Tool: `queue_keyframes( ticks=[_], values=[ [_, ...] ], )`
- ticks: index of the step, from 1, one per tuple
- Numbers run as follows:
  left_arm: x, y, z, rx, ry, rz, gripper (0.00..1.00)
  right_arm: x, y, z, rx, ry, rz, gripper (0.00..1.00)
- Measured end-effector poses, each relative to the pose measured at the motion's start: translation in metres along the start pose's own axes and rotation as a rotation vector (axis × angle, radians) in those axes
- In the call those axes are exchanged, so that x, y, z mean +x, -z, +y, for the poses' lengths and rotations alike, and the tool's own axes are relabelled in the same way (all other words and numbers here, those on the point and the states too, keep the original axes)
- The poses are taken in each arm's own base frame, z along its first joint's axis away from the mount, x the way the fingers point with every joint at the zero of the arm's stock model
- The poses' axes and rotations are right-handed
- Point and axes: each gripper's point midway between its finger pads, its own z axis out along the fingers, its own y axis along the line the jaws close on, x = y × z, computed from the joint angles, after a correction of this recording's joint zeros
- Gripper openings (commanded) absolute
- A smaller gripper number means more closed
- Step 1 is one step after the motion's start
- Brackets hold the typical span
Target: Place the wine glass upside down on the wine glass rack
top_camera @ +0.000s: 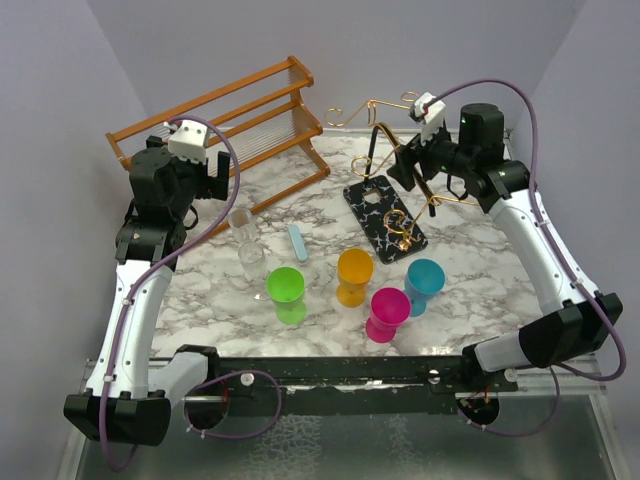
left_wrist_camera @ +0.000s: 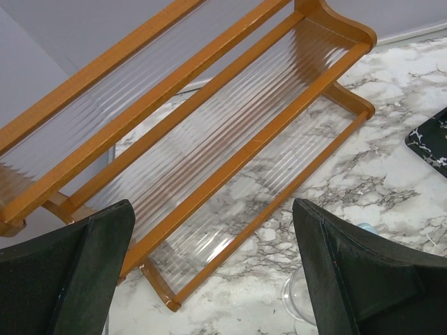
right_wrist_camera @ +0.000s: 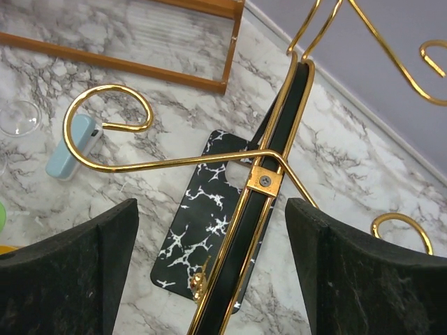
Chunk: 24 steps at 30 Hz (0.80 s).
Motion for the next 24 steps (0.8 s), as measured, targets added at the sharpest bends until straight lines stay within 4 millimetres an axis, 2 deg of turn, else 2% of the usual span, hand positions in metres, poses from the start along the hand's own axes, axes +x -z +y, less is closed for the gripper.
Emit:
queue_keyframes(
  ticks=[5,9,15,19,24],
  values=[
    [0.000,0.000,0.000,0.003,0.001,0.001,0.99,0.016,-0.014,-0.002,0.020,-0.041,0.055,0.68],
    [0.001,-0.001,0.003,-0.002,0.003,0.002,0.99,0.019,-0.014,-0.005,0.046,-0.060,0.067,0.61],
    [0.003,-0.002,0.005,-0.007,0.008,0.009,0.99,0.040,-0.015,-0.001,0.057,-0.114,0.110,0.54],
    [0.004,-0.003,0.006,-0.008,0.009,0.010,0.99,0.048,-0.017,0.000,0.063,-0.150,0.126,0.42],
    [0.004,-0.003,0.007,-0.010,0.011,0.010,0.99,0.048,-0.018,-0.005,0.099,-0.194,0.123,0.26]
  ],
)
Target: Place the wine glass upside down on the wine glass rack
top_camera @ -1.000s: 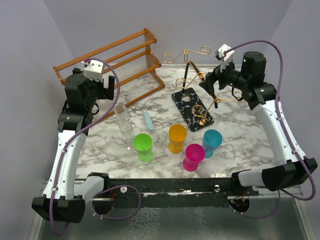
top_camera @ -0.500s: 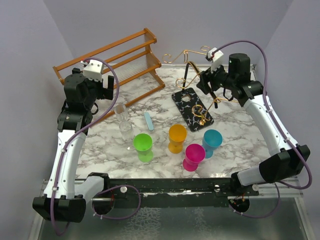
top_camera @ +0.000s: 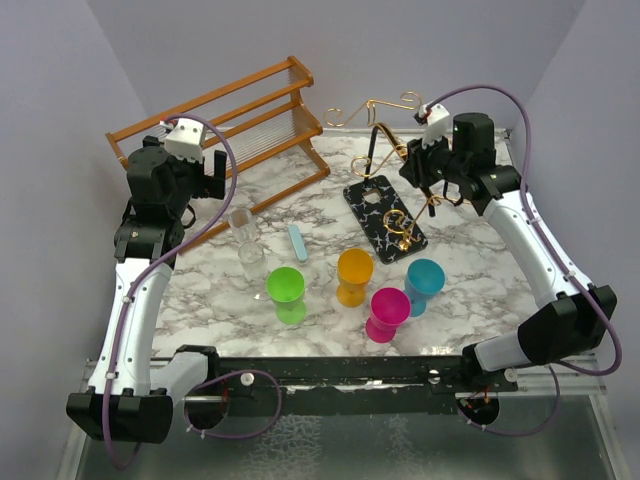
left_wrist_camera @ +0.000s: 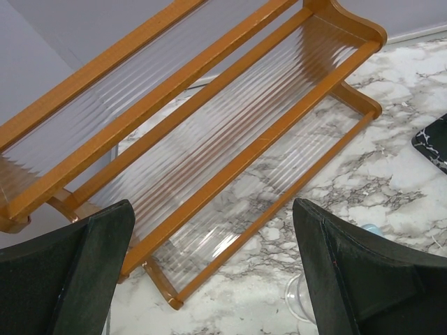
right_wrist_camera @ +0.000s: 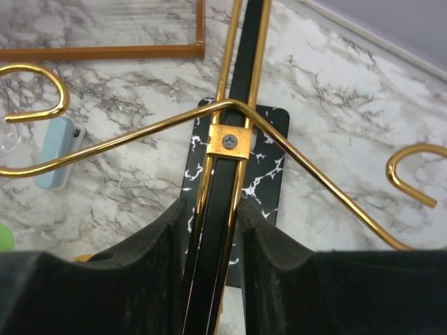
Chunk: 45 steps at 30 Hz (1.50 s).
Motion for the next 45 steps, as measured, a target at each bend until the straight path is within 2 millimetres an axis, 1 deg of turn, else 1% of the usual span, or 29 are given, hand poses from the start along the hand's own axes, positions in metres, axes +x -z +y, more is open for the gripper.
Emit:
queue_keyframes(
  ticks=[6,7,8,16,19,21,26,32,36,39,43,45],
  values=[
    [-0.001,0.000,0.002,-0.004,0.001,-0.005,0.99,-0.002,-0.005,-0.011,0.058,-0.073,-0.009,0.04],
    [-0.001,0.000,0.002,-0.006,0.001,-0.005,0.99,-0.003,-0.005,-0.010,0.059,-0.077,-0.011,0.01],
    [-0.001,0.000,0.003,-0.007,0.001,-0.004,0.99,-0.003,-0.005,-0.010,0.061,-0.087,-0.011,0.01],
    [0.001,-0.003,0.004,-0.009,0.003,-0.003,0.99,-0.003,-0.005,-0.017,0.120,-0.117,-0.011,0.01],
    [0.004,-0.004,0.003,-0.004,0.003,0.005,0.99,-0.004,-0.005,-0.019,0.154,-0.131,-0.013,0.01],
    [0.006,-0.005,0.002,-0.002,0.003,0.007,0.99,-0.005,-0.004,-0.024,0.187,-0.146,-0.018,0.01],
    [0.010,-0.008,0.001,0.005,0.002,0.008,0.99,-0.006,0.000,-0.042,0.303,-0.204,-0.032,0.01],
    [0.013,-0.009,-0.002,0.019,-0.001,0.012,0.99,-0.005,0.002,-0.051,0.364,-0.246,-0.037,0.01],
    [0.013,-0.009,-0.006,0.043,-0.004,0.010,0.99,-0.004,0.002,-0.053,0.382,-0.261,-0.043,0.01],
    [0.013,-0.009,-0.016,0.100,-0.020,0.007,0.99,-0.005,0.001,-0.054,0.387,-0.267,-0.056,0.01],
    [0.022,-0.005,-0.038,0.236,-0.052,0.031,0.99,-0.004,0.001,-0.053,0.384,-0.271,-0.074,0.10],
    [0.029,-0.003,-0.048,0.298,-0.063,0.053,0.99,-0.004,0.001,-0.052,0.375,-0.271,-0.079,0.19]
  ],
)
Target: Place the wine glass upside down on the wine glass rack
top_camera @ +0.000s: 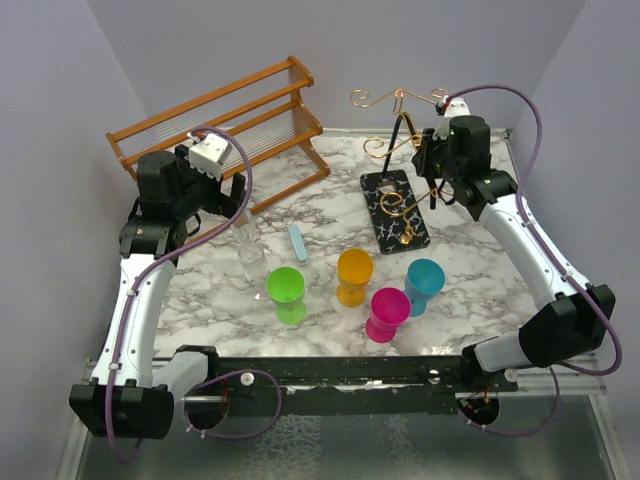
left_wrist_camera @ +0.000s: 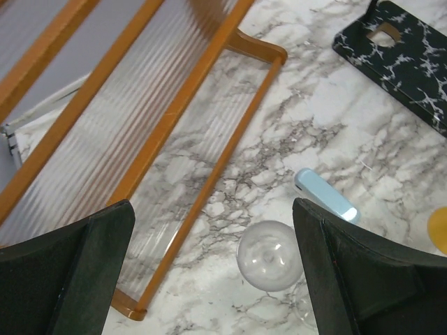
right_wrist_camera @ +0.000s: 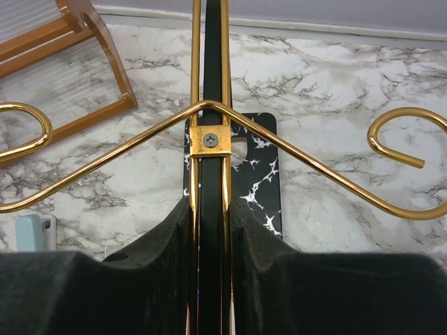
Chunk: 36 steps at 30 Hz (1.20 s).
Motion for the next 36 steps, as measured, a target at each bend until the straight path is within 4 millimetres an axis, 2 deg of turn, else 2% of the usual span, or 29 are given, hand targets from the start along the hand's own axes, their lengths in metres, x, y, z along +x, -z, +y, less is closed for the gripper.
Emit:
queue_keyframes(
  ticks=[6,10,13,20,25,31,36],
  values=[
    [0.018,0.004,-0.019,0.106,-0.014,0.063,0.99,0.002,0.000,0.009,-0.057,0.017,0.002,0.46],
    [0.030,0.009,-0.024,0.129,-0.015,0.114,0.91,-0.004,0.002,0.011,-0.085,0.034,-0.021,0.60],
    [0.036,0.012,-0.026,0.140,-0.013,0.157,0.84,-0.009,0.006,0.015,-0.107,0.046,-0.036,0.66],
    [0.049,0.010,-0.018,0.126,0.000,0.277,0.77,-0.017,0.015,0.019,-0.142,0.078,-0.063,0.73],
    [0.065,0.012,-0.017,0.122,0.015,0.356,0.71,-0.027,0.028,0.021,-0.160,0.117,-0.100,0.74],
    [0.072,0.010,-0.015,0.121,0.018,0.406,0.56,-0.036,0.044,0.019,-0.160,0.161,-0.144,0.75],
    [0.086,0.002,-0.017,0.137,0.028,0.471,0.44,-0.036,0.045,0.014,-0.151,0.176,-0.147,0.75]
  ],
)
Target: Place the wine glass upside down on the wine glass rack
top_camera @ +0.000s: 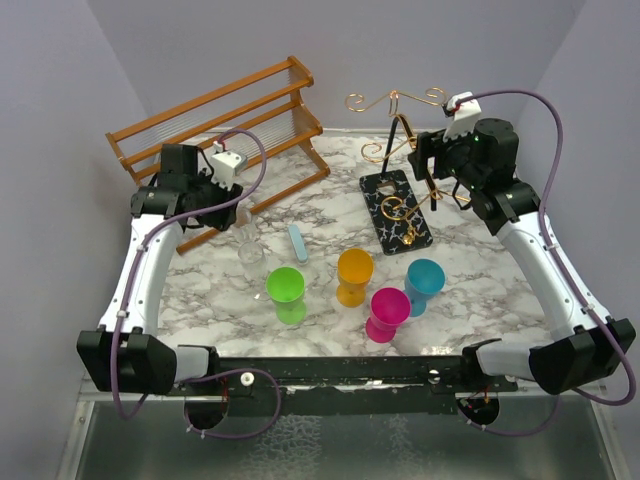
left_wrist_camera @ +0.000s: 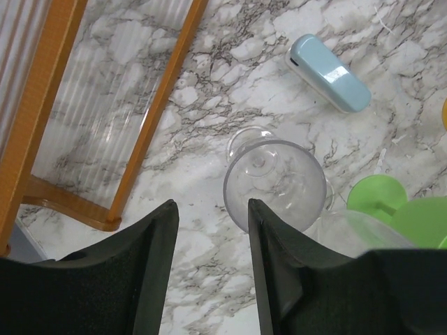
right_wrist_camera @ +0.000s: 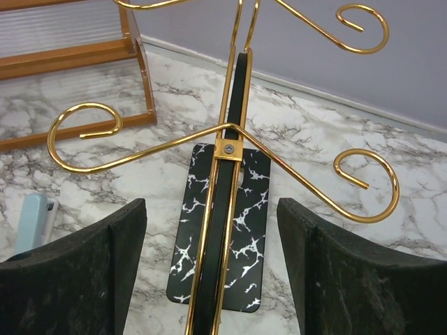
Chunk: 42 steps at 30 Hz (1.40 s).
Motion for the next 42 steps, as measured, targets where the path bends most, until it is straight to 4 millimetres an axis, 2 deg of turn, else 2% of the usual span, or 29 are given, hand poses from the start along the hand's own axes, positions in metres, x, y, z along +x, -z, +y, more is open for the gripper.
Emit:
queue_keyframes(
  ticks=[6,13,17,21,26,33,37,42],
  values=[
    [0.006,-0.016,-0.002,0.024,0.002,0.055,0.29,0.004,-0.001,-0.002,0.000,0.005,0.009,0.75],
    [0.001,-0.020,-0.010,0.042,-0.021,0.058,0.08,0.005,-0.001,-0.001,-0.008,0.005,0.011,0.75],
    [-0.002,-0.021,-0.009,0.034,-0.035,0.063,0.00,0.005,-0.001,-0.001,-0.011,0.005,0.010,0.77],
    [-0.010,-0.018,-0.002,-0.011,-0.064,0.070,0.00,0.005,-0.001,-0.004,-0.012,0.004,0.010,0.79],
    [-0.039,0.000,0.003,-0.060,-0.117,0.023,0.00,0.005,0.000,-0.005,-0.039,0.015,0.007,0.84],
    [-0.098,0.041,0.005,-0.108,-0.168,-0.143,0.00,-0.004,0.011,0.005,-0.119,0.052,-0.027,0.85],
    [-0.133,0.071,0.000,-0.107,-0.175,-0.269,0.00,-0.024,0.023,0.016,-0.187,0.080,-0.079,0.85],
    [-0.178,0.107,-0.015,-0.072,-0.177,-0.485,0.00,-0.056,0.037,0.041,-0.346,0.131,-0.158,0.85]
  ],
)
